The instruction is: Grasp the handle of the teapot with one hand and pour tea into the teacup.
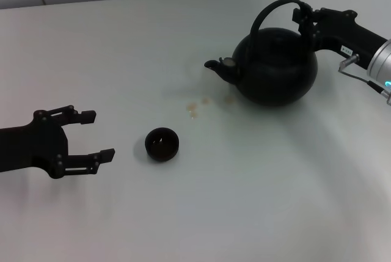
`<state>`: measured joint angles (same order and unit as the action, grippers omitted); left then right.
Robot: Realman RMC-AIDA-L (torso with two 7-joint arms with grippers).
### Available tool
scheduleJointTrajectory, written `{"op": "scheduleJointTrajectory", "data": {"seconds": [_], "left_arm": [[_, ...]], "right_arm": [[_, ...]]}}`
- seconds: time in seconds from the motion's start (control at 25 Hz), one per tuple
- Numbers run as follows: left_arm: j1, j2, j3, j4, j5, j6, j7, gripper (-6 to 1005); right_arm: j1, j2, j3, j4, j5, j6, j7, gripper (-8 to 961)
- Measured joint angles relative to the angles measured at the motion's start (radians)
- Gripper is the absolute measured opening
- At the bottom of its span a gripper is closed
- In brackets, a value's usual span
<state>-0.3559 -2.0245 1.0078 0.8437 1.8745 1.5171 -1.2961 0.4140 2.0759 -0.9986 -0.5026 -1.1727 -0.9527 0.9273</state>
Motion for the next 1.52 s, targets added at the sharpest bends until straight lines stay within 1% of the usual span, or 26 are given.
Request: {"op": "scheduleJointTrajectory", "data": {"seconds": [0.16,0.36,0.52,0.96,1.04,1.08,1.28,1.52], "left_arm": [[-0.002,-0.002,-0.001,0.000,0.000,0.000,0.000,863],[-0.006,-0.004,-0.002,0.000,0.000,0.000,0.000,863],[-0.008,-0.004,-0.002,0.000,0.000,0.000,0.000,863],[-0.012,-0.005,-0.006,0.000,0.000,0.000,-0.004,864],[-0.012,-0.005,-0.006,0.000,0.000,0.000,-0.004,863],[-0.013,-0.005,-0.006,0.000,0.000,0.000,-0.004,863],[-0.014,-0.005,-0.006,0.000,0.000,0.000,-0.003,863],[-0.013,-0.005,-0.006,0.000,0.000,0.005,-0.002,863]], "right_arm": [[0.006,-0.001,0.003,-0.002,-0.032,0.006,0.000,189],[0.019,-0.002,0.000,-0.003,-0.057,0.049,0.000,208],[0.022,-0.002,0.000,-0.006,-0.063,0.047,0.000,223],[0.006,-0.001,0.009,-0.026,-0.059,0.018,0.000,445],[0.001,0.000,0.010,-0.027,-0.058,0.009,0.000,593],[-0.002,0.000,0.011,-0.029,-0.056,0.006,0.000,593],[-0.050,0.005,0.012,-0.063,-0.028,-0.037,-0.001,594],[-0.140,0.005,0.027,-0.061,0.104,-0.155,-0.058,595]]}}
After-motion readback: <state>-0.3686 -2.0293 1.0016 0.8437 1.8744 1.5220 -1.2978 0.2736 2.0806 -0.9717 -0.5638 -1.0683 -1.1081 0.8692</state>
